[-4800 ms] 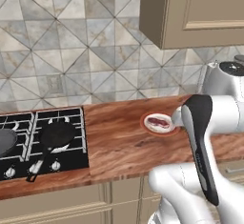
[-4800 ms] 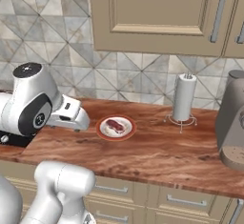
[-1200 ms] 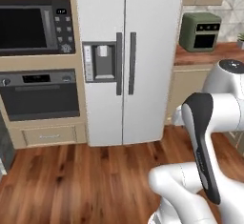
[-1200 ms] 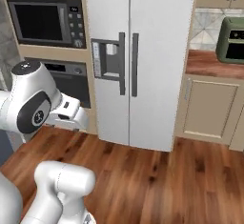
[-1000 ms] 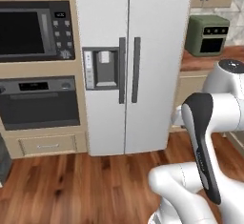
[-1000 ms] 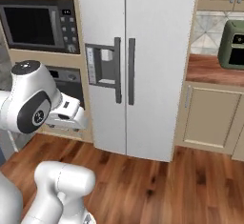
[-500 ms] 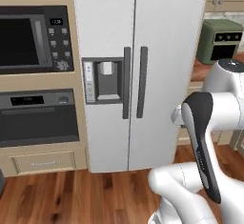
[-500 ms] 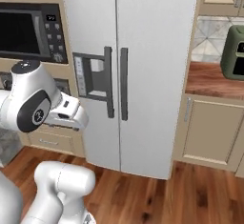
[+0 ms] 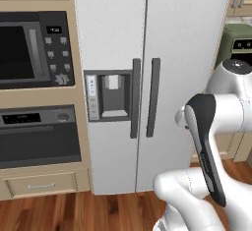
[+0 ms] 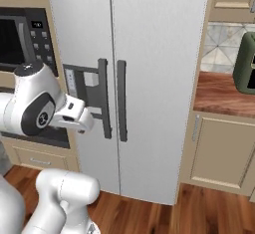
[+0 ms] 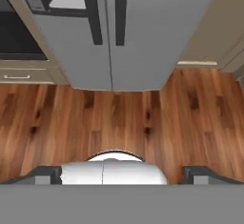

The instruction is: Place one of the steaks on the plate and the other in the bowl. Then place the bowl in the fridge.

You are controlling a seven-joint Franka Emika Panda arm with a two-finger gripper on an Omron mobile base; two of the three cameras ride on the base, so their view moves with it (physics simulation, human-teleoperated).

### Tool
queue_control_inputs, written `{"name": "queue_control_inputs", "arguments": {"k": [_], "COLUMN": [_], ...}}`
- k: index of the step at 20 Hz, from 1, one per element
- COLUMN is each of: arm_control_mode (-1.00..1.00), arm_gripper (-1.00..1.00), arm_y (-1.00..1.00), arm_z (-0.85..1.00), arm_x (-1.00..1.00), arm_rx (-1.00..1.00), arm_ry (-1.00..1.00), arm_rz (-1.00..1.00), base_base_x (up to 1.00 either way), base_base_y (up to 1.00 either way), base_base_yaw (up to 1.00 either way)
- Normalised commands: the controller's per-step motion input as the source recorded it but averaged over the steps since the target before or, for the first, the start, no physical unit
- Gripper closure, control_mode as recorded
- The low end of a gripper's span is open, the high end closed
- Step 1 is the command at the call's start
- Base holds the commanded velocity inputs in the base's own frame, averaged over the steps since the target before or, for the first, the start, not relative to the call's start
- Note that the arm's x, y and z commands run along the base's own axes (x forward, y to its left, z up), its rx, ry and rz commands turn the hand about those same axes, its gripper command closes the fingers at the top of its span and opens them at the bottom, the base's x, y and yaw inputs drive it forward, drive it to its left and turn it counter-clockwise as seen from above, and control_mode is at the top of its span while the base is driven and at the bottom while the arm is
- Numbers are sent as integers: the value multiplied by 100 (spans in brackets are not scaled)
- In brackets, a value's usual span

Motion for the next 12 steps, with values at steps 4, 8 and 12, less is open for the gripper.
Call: {"name": "queue_control_inputs", "arguments": {"k": [4, 8, 12], "arm_control_mode": [-100, -100, -100], "arm_gripper": [-100, -100, -100], "arm_y": [0, -5, -8], "arm_z": [0, -5, -9], "arm_x": [23, 37, 81], "arm_rx": [-16, -12, -1], "arm_ry": [-45, -37, -4], "arm_rz": [10, 9, 10], "base_base_x": [0, 0, 0], "base_base_y": [0, 0, 0], "base_base_yaw": [0, 0, 0]}}
